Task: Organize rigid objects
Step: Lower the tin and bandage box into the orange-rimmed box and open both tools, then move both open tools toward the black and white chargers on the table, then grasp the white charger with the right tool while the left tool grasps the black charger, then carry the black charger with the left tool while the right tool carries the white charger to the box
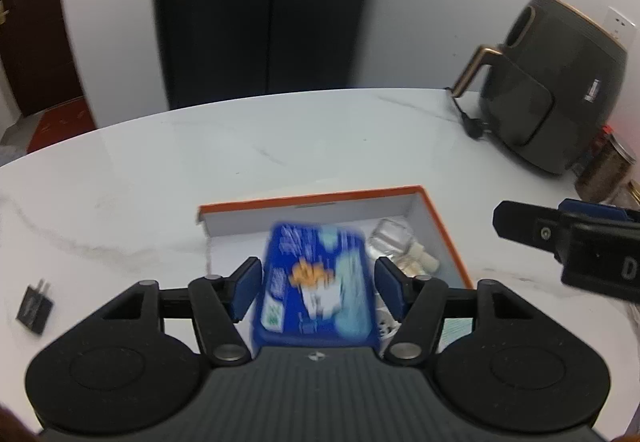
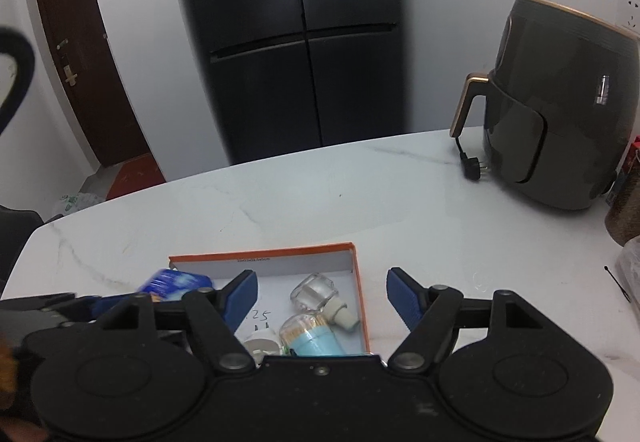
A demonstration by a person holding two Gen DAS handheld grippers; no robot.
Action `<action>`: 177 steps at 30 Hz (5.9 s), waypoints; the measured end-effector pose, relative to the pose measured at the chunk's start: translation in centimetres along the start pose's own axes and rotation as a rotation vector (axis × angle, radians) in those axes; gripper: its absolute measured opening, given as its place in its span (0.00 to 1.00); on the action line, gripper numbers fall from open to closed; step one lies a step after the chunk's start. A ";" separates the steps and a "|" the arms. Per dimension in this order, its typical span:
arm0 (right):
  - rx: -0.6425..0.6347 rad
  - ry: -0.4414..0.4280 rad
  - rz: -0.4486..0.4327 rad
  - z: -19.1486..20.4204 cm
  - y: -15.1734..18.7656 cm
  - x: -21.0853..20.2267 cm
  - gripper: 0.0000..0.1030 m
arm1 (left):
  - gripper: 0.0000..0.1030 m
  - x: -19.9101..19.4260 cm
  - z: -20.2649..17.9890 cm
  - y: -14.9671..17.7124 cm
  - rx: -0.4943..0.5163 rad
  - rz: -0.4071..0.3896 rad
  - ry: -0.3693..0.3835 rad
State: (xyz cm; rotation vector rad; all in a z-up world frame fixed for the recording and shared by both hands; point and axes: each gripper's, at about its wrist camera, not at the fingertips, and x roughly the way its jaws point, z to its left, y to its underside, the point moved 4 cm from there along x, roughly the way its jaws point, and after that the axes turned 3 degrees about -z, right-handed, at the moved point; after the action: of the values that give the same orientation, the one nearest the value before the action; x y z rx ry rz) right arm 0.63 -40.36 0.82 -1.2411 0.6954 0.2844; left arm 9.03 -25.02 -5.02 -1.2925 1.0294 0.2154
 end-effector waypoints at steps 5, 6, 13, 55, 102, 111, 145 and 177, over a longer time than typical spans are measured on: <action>-0.003 0.011 -0.005 -0.2 0.4 -0.9 0.83 | 0.71 -0.6 -0.4 0.0 0.005 -0.015 -0.001; -0.001 0.017 -0.007 -0.2 0.5 -1.1 0.83 | 0.72 -1.0 -0.3 0.1 -0.001 -0.021 -0.001; -0.013 -0.014 0.004 1.5 2.0 -2.4 0.83 | 0.75 -4.4 2.7 1.6 -0.064 -0.050 -0.053; -0.555 -0.518 0.263 30.3 15.7 2.4 0.83 | 0.77 -15.1 24.7 13.9 -0.322 0.005 -0.299; -0.313 -0.309 0.215 27.2 15.0 4.3 0.49 | 0.35 -8.3 25.0 10.6 -0.168 0.020 -0.238; -0.305 -0.249 0.188 26.4 13.3 1.3 0.49 | 0.35 -14.6 22.3 11.5 -0.256 -0.034 -0.296; -0.201 -0.173 0.075 15.2 11.4 -8.3 0.49 | 0.35 -18.1 8.1 10.2 -0.181 -0.119 -0.150; -0.066 -0.019 0.062 1.9 11.2 -10.6 0.49 | 0.35 -13.8 -4.1 9.5 -0.048 -0.085 -0.019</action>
State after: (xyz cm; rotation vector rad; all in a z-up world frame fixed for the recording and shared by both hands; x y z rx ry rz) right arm -13.08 -33.23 -0.93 -1.2795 0.7134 0.3723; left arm -7.05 -20.04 -1.16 -1.3720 0.9561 0.1875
